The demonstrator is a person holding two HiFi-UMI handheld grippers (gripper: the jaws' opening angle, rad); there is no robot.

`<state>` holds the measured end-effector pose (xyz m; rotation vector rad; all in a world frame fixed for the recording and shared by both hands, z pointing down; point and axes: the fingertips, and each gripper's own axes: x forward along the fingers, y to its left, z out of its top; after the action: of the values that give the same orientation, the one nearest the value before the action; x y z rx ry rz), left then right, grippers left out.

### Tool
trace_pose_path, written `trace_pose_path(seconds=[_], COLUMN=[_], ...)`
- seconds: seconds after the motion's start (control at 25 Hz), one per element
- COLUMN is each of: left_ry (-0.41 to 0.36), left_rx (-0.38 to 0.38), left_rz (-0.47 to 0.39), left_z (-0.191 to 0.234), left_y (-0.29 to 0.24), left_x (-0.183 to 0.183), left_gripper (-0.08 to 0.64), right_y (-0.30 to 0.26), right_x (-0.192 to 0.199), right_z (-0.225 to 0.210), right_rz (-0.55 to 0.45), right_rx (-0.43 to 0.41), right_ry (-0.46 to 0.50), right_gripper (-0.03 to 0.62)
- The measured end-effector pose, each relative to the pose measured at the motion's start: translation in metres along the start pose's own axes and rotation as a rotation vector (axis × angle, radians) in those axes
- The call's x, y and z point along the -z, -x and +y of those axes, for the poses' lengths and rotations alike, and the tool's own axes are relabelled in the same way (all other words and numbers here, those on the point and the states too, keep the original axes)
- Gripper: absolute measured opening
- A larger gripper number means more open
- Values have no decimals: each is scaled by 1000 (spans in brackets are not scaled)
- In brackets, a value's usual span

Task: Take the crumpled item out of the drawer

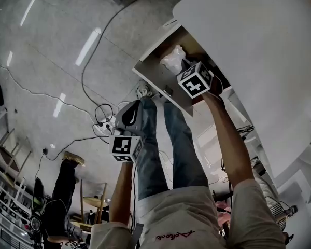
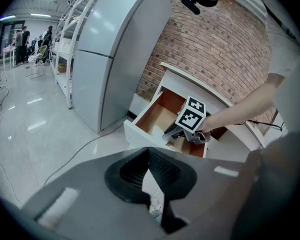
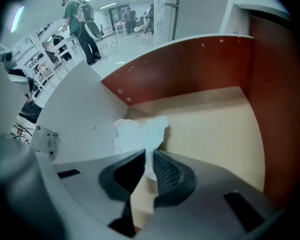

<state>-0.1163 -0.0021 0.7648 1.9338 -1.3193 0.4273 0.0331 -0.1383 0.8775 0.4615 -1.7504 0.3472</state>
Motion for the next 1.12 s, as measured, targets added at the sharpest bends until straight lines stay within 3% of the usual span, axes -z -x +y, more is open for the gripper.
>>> trace_pose_path(seconds=[0.2, 0.52, 1.12], left_ry=[1, -1, -31], left_rx=[1, 3, 24], left_rz=[-3, -6, -16], left_z=[-1, -1, -16], left_y=[1, 1, -6], left_x=[1, -1, -5], left_gripper=[9, 9, 9], right_y=[1, 12, 78], right_x=[-2, -4, -15], right_z=[6, 3, 10], right_rz=[-32, -31, -306], right_rx=[-18, 18, 143], right_ry=[-10, 14, -95], right_gripper=[25, 17, 17])
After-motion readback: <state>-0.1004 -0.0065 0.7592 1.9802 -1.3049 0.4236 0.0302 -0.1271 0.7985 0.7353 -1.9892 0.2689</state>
